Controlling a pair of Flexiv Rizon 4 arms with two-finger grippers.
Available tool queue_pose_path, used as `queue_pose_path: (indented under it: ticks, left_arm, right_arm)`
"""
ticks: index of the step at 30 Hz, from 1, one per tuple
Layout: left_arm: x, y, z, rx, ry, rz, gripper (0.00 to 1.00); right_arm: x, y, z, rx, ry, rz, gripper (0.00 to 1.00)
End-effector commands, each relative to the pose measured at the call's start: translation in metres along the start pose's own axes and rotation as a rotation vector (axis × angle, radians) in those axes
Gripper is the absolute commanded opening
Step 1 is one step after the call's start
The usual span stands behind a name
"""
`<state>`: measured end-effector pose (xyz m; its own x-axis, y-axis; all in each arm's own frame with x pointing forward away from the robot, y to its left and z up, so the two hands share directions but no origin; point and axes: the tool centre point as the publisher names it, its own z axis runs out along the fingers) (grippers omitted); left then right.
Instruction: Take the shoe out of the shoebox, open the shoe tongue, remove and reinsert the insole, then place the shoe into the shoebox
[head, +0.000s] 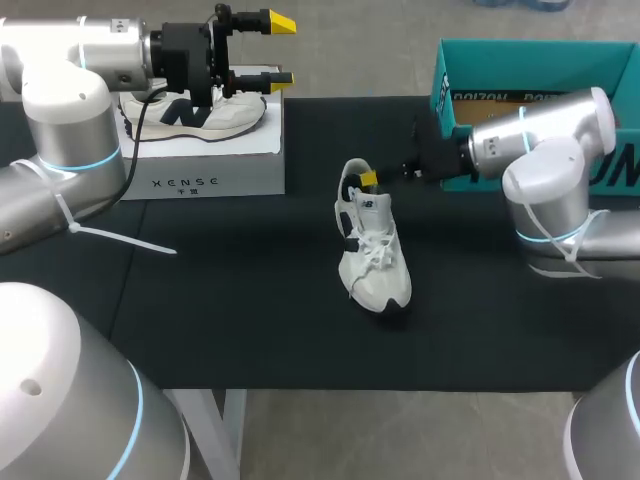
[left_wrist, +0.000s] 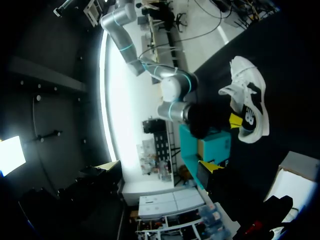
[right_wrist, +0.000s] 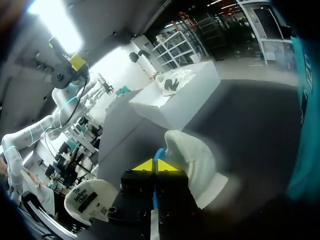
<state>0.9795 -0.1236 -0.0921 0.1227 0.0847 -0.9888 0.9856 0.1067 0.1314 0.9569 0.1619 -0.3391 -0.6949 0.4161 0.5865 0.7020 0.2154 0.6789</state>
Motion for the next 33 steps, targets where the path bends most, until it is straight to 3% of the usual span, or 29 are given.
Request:
queue_pose_path:
  ticks: [1, 8, 9, 11, 12, 25, 26, 27, 28, 33]
  left_arm:
    - [0.000, 0.000, -0.001, 0.002, 0.003, 0.001, 1.00]
    - [0.000, 0.000, -0.001, 0.002, 0.003, 0.001, 1.00]
    - [0.000, 0.000, -0.001, 0.002, 0.003, 0.001, 1.00]
    - [0.000, 0.000, -0.001, 0.002, 0.003, 0.001, 1.00]
    - [0.000, 0.000, -0.001, 0.002, 0.003, 0.001, 1.00]
    - [0.000, 0.000, -0.001, 0.002, 0.003, 0.001, 1.00]
    - [0.000, 0.000, -0.001, 0.002, 0.003, 0.001, 1.00]
    - [0.000, 0.000, -0.001, 0.002, 0.003, 0.001, 1.00]
    - [0.000, 0.000, -0.001, 0.002, 0.003, 0.001, 1.00]
    - [0.000, 0.000, -0.001, 0.002, 0.003, 0.001, 1.00]
  right_arm:
    - [0.004, -0.013, 0.002, 0.018, -0.009, 0.016, 0.00]
    - [0.008, -0.029, -0.002, 0.023, -0.019, 0.037, 0.03]
    - [0.009, -0.026, -0.005, 0.020, -0.028, 0.034, 0.36]
    - [0.011, -0.021, -0.008, 0.018, -0.042, 0.020, 0.86]
    - [0.013, -0.017, -0.010, 0.021, -0.060, 0.015, 1.00]
    - [0.029, 0.005, -0.027, 0.015, -0.170, -0.003, 0.98]
    - [0.027, 0.004, -0.027, 0.000, -0.177, 0.001, 0.87]
    - [0.030, 0.006, -0.029, -0.012, -0.178, 0.000, 0.33]
    - [0.033, 0.008, -0.030, -0.015, -0.177, -0.001, 0.00]
    - [0.042, 0.009, -0.024, 0.009, -0.209, 0.049, 0.00]
